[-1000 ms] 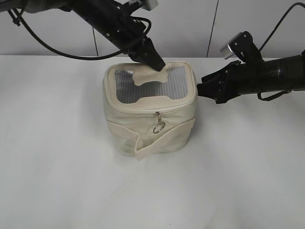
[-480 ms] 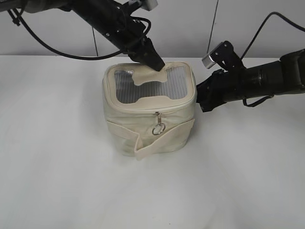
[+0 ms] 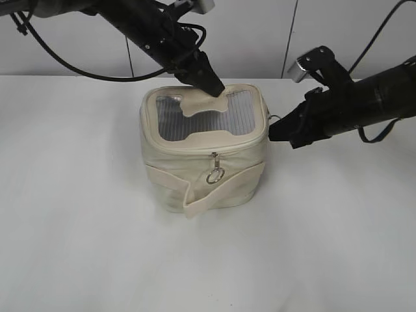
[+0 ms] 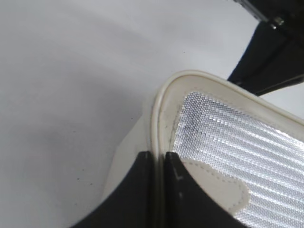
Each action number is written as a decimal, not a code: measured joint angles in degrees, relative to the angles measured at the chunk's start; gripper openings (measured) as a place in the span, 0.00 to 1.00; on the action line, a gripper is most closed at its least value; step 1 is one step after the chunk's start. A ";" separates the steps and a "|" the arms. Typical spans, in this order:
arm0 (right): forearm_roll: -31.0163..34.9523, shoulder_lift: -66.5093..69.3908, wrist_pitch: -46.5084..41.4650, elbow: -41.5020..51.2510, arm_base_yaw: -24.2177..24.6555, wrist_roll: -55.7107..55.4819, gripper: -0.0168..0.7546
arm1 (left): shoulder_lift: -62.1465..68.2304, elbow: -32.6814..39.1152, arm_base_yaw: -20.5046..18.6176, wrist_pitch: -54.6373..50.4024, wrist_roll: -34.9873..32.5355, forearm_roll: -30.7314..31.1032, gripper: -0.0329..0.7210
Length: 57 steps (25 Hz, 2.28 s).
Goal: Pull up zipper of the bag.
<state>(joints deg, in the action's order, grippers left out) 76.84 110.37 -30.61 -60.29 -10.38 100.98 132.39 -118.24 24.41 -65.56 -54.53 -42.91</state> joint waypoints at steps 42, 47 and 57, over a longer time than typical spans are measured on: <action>-31.94 -22.43 -7.38 12.38 -14.48 -66.48 0.62 | -3.75 0.30 0.19 5.80 23.38 1.46 0.36; -47.54 -34.54 -17.07 12.38 -9.52 -80.00 0.63 | -14.68 8.04 0.03 5.69 25.71 3.34 0.32; -61.71 -70.33 -32.43 21.91 -8.71 -88.85 0.64 | -67.72 56.34 0.03 17.08 37.84 16.40 0.33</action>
<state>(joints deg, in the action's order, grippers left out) 15.13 40.04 -63.04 -38.38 -19.09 12.12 64.66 -61.91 24.44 -48.48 -16.69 -26.51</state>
